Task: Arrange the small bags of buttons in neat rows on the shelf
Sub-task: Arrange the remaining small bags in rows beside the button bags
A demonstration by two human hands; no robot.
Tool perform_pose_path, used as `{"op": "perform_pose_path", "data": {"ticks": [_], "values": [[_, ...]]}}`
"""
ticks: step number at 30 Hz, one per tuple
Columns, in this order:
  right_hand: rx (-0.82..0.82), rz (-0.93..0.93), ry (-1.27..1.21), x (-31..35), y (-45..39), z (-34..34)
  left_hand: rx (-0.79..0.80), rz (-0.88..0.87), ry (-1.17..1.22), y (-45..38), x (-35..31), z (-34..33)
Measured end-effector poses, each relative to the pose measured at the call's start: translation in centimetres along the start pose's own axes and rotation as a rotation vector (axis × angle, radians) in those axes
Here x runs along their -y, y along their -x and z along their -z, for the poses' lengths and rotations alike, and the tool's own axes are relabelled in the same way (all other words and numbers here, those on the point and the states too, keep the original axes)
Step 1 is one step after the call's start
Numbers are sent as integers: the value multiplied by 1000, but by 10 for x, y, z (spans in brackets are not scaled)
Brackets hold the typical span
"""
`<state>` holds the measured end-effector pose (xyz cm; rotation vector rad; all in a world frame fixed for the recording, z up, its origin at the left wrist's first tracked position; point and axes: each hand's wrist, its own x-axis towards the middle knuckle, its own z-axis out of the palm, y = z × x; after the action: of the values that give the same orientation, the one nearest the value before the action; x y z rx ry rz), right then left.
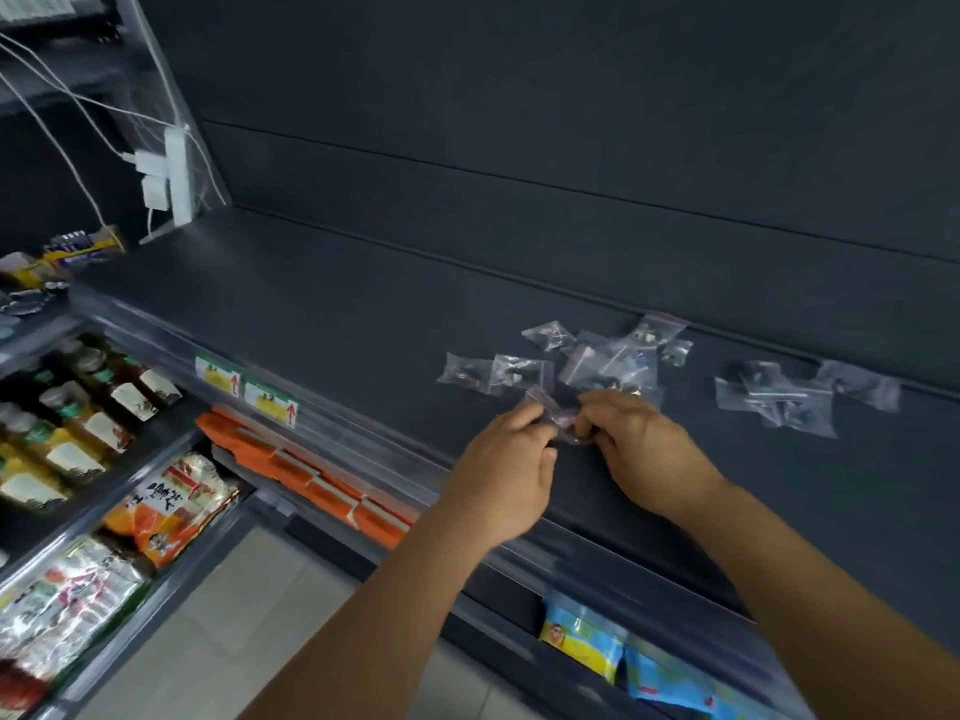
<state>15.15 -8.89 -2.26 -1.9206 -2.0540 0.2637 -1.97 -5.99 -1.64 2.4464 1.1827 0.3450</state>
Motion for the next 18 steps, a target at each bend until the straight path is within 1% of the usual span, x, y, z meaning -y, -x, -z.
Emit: {"op": "perform_pose_path", "data": {"ticks": [2, 4, 6, 8, 9, 11, 13, 15, 18], "values": [[-30, -34, -14, -11, 5, 3, 9, -48, 40, -2, -2, -1], [-101, -88, -31, -15, 10, 5, -22, -60, 74, -7, -2, -2], [-200, -170, -56, -13, 15, 7, -86, 13, 90, -13, 2, -1], [-274, -289, -74, -7, 18, 7, -100, 86, 43, -18, 5, -1], [-259, -365, -65, -2, 19, 7, -78, 98, -3, -20, 7, -2], [-156, -509, -7, 7, 17, 4, -43, 108, -61, -23, 7, -2], [-111, -589, -25, 15, 14, 1, -30, 124, -61, -25, 6, -1], [-111, -599, -107, 20, 11, 1, -20, 147, -28, -27, 8, 0], [-51, -550, -186, 20, 11, 3, 9, 205, 59, -30, 12, 2]]}}
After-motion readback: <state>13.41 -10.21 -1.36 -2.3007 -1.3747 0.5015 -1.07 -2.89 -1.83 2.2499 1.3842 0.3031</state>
